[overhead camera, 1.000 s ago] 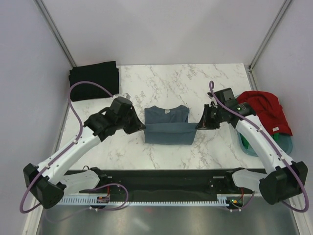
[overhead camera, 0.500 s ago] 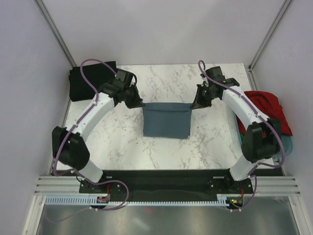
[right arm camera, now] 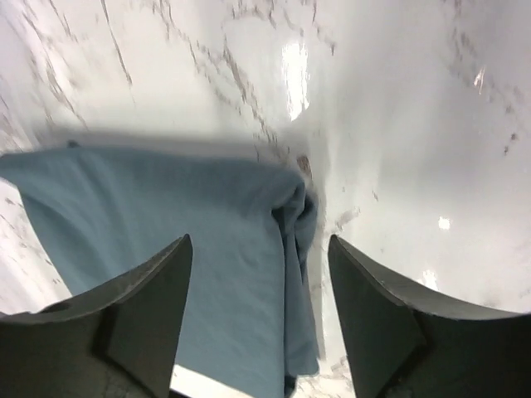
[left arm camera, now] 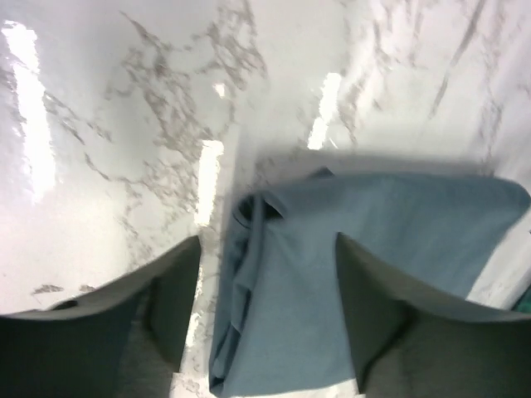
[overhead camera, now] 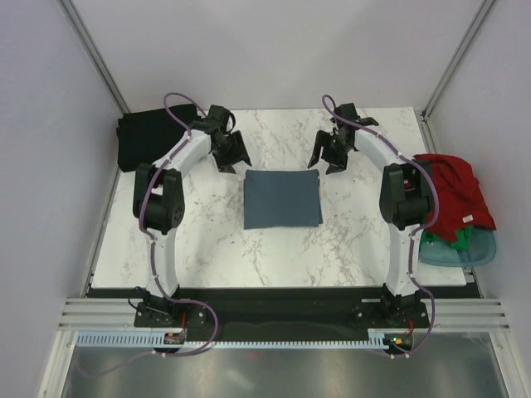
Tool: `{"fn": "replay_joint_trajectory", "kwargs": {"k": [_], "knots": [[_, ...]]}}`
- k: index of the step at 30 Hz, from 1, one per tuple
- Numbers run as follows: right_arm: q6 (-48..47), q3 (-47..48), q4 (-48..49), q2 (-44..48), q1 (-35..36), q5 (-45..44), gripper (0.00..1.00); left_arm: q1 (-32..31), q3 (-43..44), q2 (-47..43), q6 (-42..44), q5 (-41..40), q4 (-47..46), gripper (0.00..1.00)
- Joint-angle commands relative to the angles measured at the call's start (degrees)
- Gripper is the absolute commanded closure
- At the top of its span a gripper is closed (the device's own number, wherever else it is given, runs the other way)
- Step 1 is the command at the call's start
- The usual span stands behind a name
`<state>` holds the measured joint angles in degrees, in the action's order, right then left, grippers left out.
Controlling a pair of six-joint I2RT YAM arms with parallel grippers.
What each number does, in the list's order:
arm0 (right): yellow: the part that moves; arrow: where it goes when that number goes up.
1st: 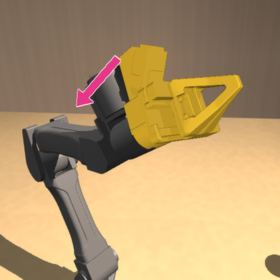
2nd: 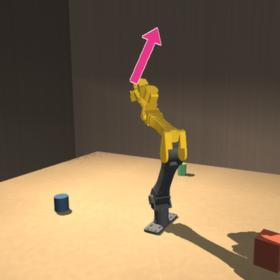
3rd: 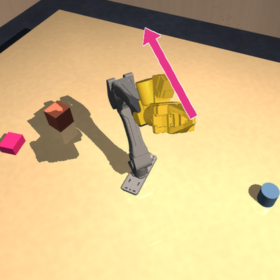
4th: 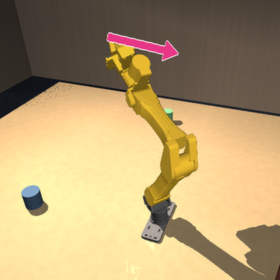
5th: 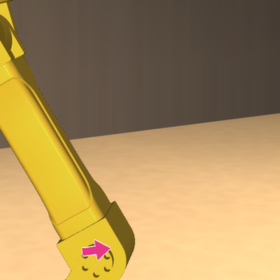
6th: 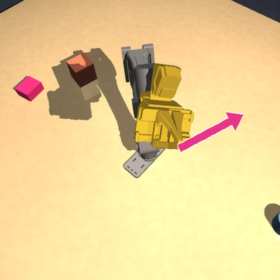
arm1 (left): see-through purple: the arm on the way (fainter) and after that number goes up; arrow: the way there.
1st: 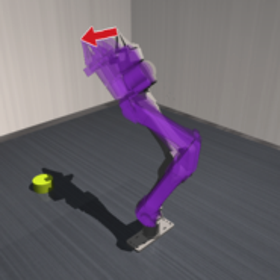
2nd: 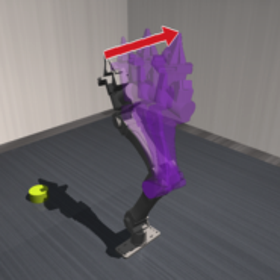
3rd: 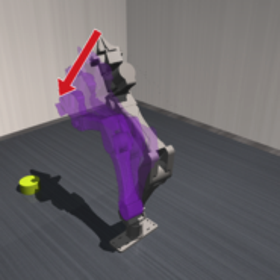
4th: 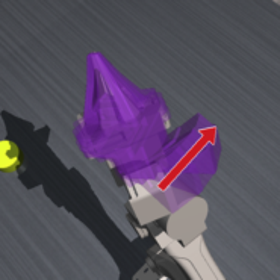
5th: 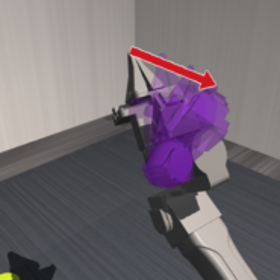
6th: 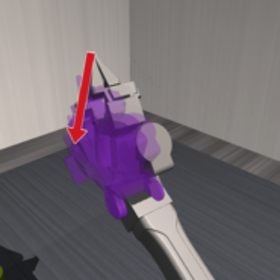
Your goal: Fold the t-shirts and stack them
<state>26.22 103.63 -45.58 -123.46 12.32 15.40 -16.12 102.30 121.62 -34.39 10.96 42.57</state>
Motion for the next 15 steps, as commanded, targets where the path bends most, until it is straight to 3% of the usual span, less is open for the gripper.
{"fn": "replay_joint_trajectory", "kwargs": {"k": [1,3,7,11,15], "knots": [[2.1,4.7,1.8,0.3,0.6,2.6,0.23,0.8,4.5,1.4,5.1,-2.6,2.3,0.24],[1.2,3.4,2.3,3.6,2.1,-0.5,0.21,0.7,1.2,-1.7,5.1,-3.5,2.4,0.23],[2.3,-10.3,7.2,17.6,6.3,-2.1,0.20,0.5,-10.8,-12.0,3.9,-7.0,-2.1,0.23],[5.8,-24.3,17.2,26.2,10.8,4.0,0.20,0.3,-29.1,-22.7,4.4,-3.4,-18.5,0.25],[8.8,-35.7,23.3,28.9,13.5,9.0,0.20,0.2,-37.9,-27.2,5.3,-0.2,-28.5,0.24]]}}
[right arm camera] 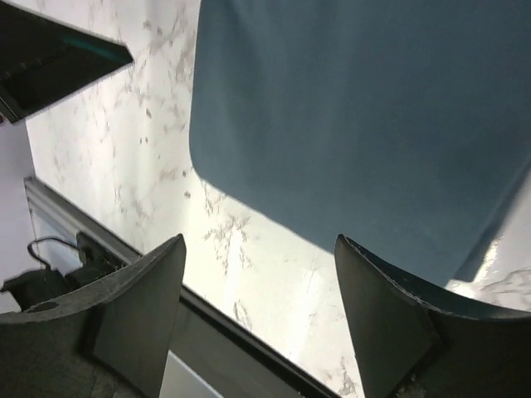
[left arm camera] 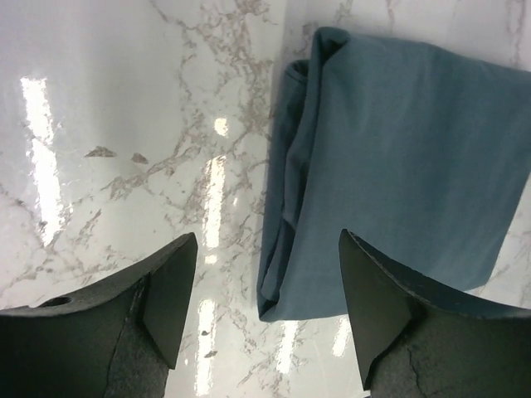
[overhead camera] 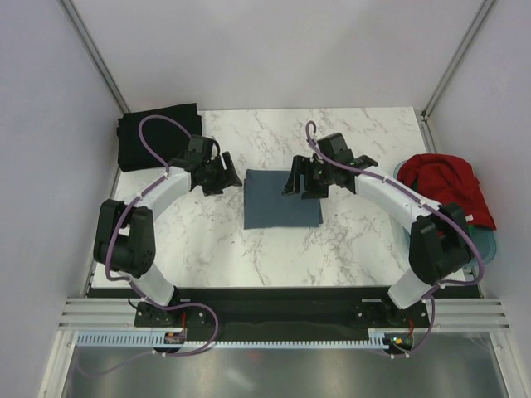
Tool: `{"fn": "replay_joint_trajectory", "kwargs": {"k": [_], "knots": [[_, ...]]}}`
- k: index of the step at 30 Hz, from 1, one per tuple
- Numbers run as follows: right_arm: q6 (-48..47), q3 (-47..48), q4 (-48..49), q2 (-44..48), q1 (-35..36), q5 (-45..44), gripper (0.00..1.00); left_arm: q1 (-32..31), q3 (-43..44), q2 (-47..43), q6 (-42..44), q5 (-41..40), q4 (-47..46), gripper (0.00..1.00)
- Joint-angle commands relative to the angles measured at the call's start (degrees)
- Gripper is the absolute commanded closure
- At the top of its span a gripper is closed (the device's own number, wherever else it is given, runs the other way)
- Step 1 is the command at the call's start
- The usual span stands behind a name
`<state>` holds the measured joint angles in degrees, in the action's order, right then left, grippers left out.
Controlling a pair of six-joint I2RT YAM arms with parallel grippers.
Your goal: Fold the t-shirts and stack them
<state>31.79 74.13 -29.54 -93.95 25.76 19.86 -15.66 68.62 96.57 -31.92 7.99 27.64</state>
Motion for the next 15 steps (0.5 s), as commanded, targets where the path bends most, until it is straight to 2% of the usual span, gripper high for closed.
{"fn": "replay_joint_trajectory", "kwargs": {"k": [1,9,15], "knots": [[2.8,-7.1,7.6,-0.3,0.2,4.4,0.21,-0.2,-4.7,-2.0,3.3,4.0,-14.5,0.24],[-2.3,-12.6,8.9,-7.1,-1.1,-1.4,0.20,-0.4,-4.5,3.8,3.4,9.2,-22.3,0.25],[-4.9,-16.3,7.0,-6.5,-1.3,-5.6,0.20,-0.5,-0.8,11.7,4.2,10.3,-23.8,0.28]]}}
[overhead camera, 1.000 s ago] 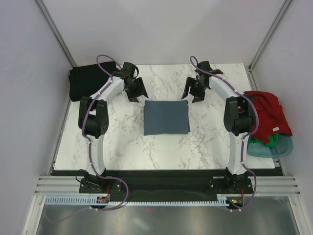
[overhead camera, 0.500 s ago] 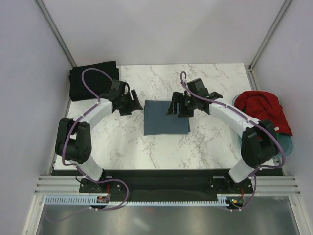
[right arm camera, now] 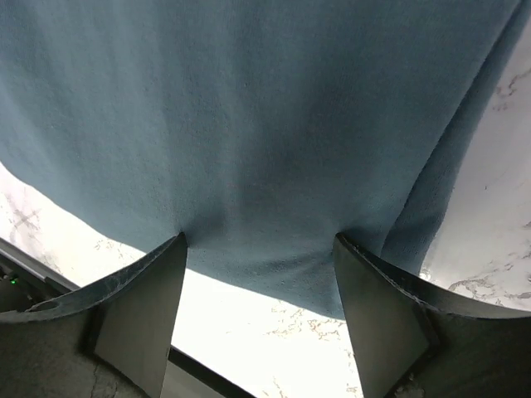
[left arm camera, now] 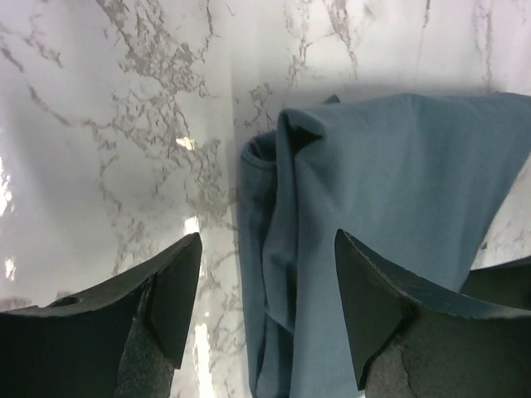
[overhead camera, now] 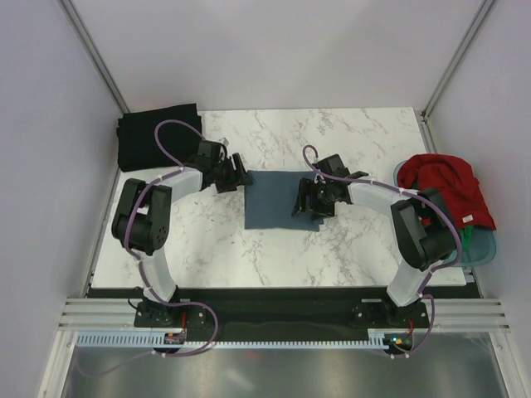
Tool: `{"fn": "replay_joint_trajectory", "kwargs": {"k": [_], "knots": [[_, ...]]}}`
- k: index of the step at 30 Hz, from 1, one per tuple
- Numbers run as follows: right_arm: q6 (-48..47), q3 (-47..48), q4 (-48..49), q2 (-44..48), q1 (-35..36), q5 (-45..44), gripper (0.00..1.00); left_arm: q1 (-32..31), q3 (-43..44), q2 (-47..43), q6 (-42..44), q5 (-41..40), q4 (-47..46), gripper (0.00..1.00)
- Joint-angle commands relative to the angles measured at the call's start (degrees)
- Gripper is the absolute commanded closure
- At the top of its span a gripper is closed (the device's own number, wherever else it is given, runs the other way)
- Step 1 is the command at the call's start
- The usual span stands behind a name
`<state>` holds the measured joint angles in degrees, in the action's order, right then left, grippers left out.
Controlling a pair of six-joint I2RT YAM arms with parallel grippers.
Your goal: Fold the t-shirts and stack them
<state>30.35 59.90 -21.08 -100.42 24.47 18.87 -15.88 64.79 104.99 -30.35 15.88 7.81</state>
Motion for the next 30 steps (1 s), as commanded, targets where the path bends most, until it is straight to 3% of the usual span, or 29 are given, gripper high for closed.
{"fn": "replay_joint_trajectory", "kwargs": {"k": [1,11,14,17,18,21,23,30], "knots": [[-3.7,-1.9,-1.8,0.0,-0.1,-4.9,0.20,-0.3,3.5,4.2,2.1,2.8,-4.0,0.29],[-5.7,1.6,-4.6,0.5,-0.2,-2.6,0.20,-0.8,3.4,10.1,-1.0,5.5,-9.8,0.37],[-5.7,1.2,-4.8,1.2,-0.1,-2.6,0.20,-1.0,3.1,10.7,-2.1,6.4,-10.2,0.49],[-5.5,0.6,-4.8,2.7,-0.1,-2.5,0.20,-1.4,1.5,9.2,-2.5,5.9,-10.5,0.69],[-5.3,0.5,-4.8,3.7,-0.2,-2.6,0.20,-1.4,0.6,8.6,-2.6,6.1,-10.7,0.82],[-4.6,0.2,-4.8,7.6,-0.2,-2.6,0.17,-1.4,0.3,6.5,-1.7,5.5,-9.2,0.98],[-3.3,-0.4,-4.8,12.1,-0.2,-2.9,0.02,-1.3,2.2,4.4,0.4,3.6,-4.1,0.98],[-2.0,-7.1,-5.6,28.8,0.2,-1.6,0.02,0.8,12.9,-0.1,8.4,-2.4,9.9,0.98]]}}
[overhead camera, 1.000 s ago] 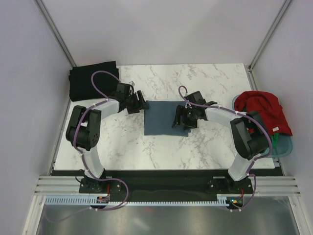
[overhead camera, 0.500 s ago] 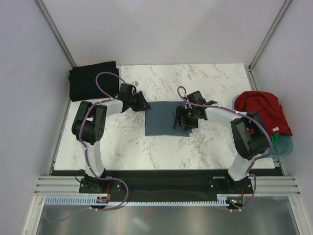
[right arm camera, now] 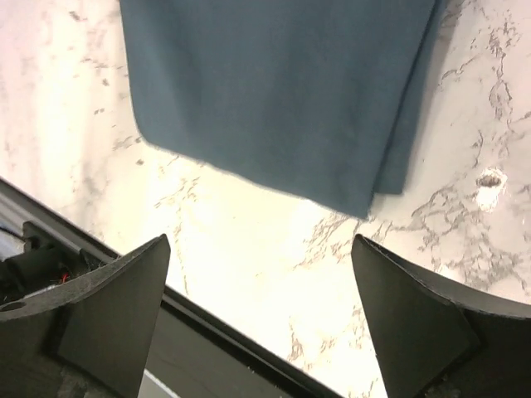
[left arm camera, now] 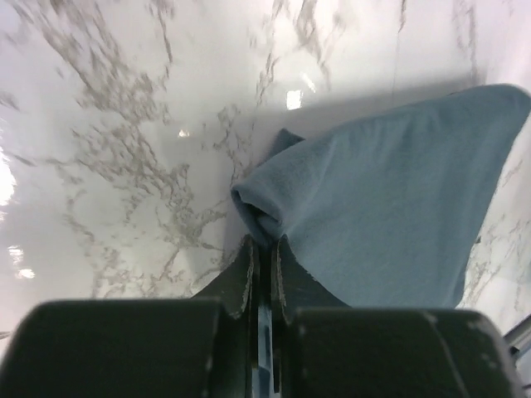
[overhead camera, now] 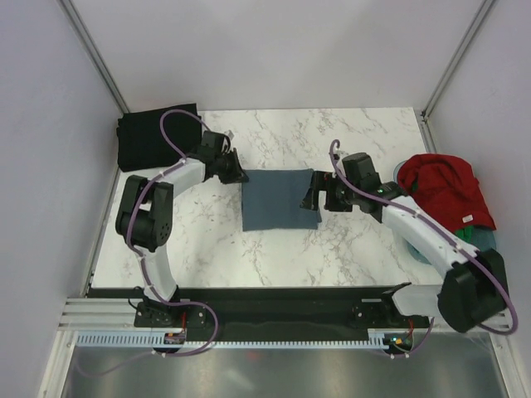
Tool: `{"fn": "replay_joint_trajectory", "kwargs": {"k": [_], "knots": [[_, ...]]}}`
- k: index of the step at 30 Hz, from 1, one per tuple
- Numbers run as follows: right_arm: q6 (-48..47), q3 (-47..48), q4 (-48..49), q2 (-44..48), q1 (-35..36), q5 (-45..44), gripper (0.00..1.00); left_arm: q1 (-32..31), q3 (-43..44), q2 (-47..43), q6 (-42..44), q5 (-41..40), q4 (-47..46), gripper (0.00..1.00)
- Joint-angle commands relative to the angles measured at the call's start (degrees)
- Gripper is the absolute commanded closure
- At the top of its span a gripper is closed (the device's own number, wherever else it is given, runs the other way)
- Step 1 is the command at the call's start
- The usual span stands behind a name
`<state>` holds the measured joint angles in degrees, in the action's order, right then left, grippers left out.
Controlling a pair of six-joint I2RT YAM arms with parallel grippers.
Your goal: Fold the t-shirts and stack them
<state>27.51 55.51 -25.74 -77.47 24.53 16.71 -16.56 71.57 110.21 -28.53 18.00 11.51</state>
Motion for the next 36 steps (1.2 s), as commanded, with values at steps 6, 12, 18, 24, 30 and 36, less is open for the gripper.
{"fn": "replay_joint_trajectory", "kwargs": {"k": [6,12,18,24,30,36], "knots": [[2.4,-10.8,-3.0,17.3,0.2,3.8,0.02,4.7,15.6,-6.1,12.5,-12.7,14.1,0.98],[5.3,-17.4,-2.2,26.5,0.4,8.6,0.02,9.0,25.3,-6.5,13.6,-14.9,18.0,0.98],[5.2,-18.9,-5.1,31.5,0.3,8.0,0.02,10.4,33.2,-5.9,16.6,-17.1,18.5,0.98],[5.1,-20.0,-6.0,34.0,0.4,8.4,0.02,11.5,40.0,-4.0,18.1,-19.6,19.6,0.98],[4.7,-20.7,-6.4,34.8,0.3,8.4,0.02,12.2,44.4,-4.0,21.7,-18.3,19.8,0.98],[4.2,-21.8,-6.1,34.4,0.3,8.4,0.02,13.0,45.6,-6.1,23.6,-18.1,19.9,0.98]]}}
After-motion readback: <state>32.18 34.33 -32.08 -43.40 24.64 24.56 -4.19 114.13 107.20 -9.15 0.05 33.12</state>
